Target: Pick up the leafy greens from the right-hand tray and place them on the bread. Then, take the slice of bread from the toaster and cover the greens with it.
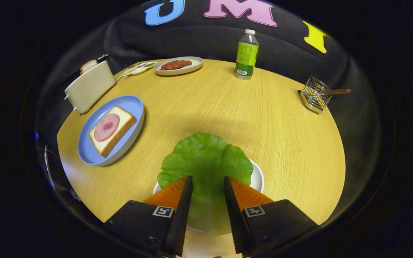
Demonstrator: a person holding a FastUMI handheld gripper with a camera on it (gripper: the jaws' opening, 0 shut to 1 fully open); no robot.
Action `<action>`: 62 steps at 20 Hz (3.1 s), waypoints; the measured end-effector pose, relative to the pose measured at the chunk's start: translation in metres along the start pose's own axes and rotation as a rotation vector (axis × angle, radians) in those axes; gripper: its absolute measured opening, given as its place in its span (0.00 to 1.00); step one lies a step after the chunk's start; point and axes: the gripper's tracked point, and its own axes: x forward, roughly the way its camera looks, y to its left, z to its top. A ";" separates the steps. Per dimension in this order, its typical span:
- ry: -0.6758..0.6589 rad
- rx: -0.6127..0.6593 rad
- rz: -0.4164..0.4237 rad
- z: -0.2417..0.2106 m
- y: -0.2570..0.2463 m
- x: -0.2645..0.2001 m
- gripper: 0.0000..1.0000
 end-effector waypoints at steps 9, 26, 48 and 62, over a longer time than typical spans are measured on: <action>-0.025 -0.002 -0.006 0.015 0.006 -0.013 0.06; -0.220 -0.033 0.166 0.125 0.156 -0.090 0.06; -0.292 -0.051 0.144 0.184 0.217 -0.077 0.61; -0.524 -0.185 0.277 0.334 0.382 -0.128 0.62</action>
